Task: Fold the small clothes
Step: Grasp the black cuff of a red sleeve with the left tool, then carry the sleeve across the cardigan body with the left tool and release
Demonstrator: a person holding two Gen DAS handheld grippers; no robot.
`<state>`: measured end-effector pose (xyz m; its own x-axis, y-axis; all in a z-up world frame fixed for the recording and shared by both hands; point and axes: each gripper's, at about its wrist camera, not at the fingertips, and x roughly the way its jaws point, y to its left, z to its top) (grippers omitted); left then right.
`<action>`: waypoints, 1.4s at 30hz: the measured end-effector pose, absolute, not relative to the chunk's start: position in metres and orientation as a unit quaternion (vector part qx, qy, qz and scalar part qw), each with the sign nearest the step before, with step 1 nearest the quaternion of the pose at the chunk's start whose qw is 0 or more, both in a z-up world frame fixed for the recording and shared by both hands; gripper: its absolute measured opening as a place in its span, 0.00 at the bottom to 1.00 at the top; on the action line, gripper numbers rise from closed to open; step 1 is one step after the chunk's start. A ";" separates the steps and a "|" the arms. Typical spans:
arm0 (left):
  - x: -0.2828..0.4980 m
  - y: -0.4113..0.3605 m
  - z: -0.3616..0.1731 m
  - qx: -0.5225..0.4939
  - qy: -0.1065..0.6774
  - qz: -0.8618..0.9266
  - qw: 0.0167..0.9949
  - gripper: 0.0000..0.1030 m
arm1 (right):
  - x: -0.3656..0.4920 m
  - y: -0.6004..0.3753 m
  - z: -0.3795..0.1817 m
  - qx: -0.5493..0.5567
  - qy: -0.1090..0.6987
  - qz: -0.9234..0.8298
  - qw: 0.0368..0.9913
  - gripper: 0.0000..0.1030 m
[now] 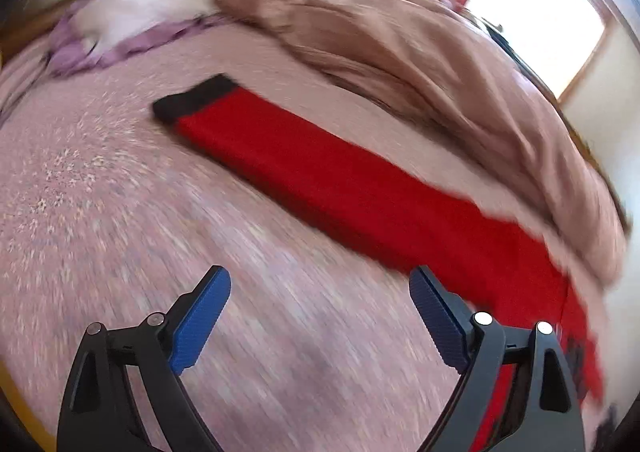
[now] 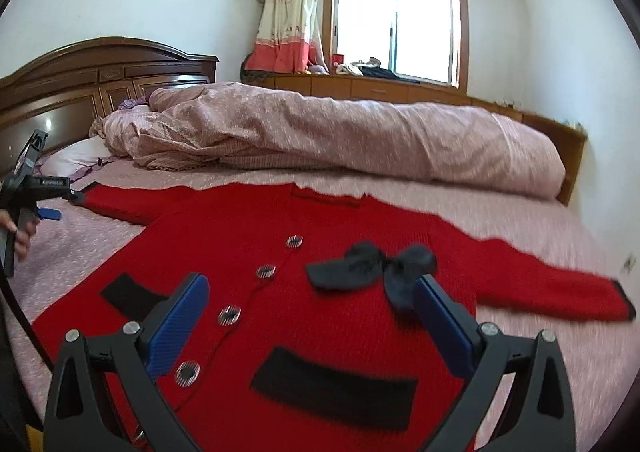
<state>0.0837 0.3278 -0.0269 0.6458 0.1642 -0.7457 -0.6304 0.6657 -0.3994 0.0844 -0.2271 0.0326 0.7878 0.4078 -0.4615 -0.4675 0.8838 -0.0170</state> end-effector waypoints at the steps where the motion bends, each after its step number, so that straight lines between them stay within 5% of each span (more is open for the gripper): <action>1: 0.083 0.344 -0.030 -0.358 0.341 0.235 0.837 0.85 | 0.092 -0.230 0.032 -0.046 0.237 0.240 0.940 1.00; 7: 0.074 0.427 -0.068 -0.490 0.280 0.244 0.789 0.84 | 0.121 -0.251 0.025 0.046 0.262 0.250 0.931 1.00; 18: 0.092 0.486 -0.074 -0.506 0.212 0.252 0.797 0.84 | 0.149 -0.252 0.006 0.041 0.287 0.240 0.926 1.00; 21: 0.098 0.492 -0.076 -0.485 0.222 0.283 0.797 0.56 | 0.153 -0.255 0.005 0.043 0.291 0.240 0.925 1.00; 23: 0.098 0.497 -0.080 -0.472 0.236 0.310 0.791 0.10 | 0.158 -0.255 0.006 0.031 0.291 0.241 0.925 1.00; 24: 0.096 0.499 -0.083 -0.473 0.248 0.323 0.781 0.05 | 0.161 -0.256 0.008 0.018 0.286 0.238 0.928 1.00; 33: 0.112 0.453 -0.015 -0.478 0.184 0.252 0.821 0.02 | 0.187 -0.301 0.012 0.100 0.289 0.208 0.929 1.00; 42: 0.200 0.286 0.067 -0.413 0.206 0.064 0.885 0.02 | 0.190 -0.378 0.041 0.118 0.244 0.111 0.956 1.00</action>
<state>0.1996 0.2856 0.0673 0.9067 -0.0577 -0.4178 -0.2833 0.6505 -0.7047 0.1901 -0.3783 0.0409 0.8560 0.2702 -0.4407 -0.1545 0.9473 0.2808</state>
